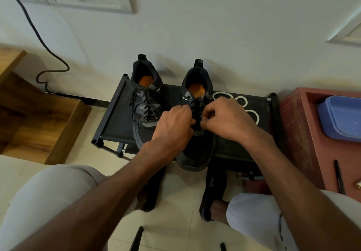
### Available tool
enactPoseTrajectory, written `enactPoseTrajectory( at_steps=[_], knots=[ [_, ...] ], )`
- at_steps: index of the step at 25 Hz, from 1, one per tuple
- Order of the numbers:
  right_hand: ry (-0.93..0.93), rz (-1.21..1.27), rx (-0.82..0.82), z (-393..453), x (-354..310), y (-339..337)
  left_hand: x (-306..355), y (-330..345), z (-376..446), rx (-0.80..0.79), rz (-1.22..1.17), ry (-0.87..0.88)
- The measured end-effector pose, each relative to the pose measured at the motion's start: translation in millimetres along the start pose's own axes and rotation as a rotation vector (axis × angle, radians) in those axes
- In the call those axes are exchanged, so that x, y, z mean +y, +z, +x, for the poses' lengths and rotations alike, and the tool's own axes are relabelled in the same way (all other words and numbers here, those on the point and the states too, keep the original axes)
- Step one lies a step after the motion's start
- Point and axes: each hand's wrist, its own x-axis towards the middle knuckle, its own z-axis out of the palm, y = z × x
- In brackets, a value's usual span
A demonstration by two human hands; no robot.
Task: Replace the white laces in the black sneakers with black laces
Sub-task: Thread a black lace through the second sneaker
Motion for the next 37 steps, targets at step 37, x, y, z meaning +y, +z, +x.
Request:
enactPoseTrajectory(
  at_steps=[37],
  knots=[
    [0.03, -0.012, 0.056, 2, -3, 0, -6, -5, 11, 0.023, -0.179, -0.055]
  ],
)
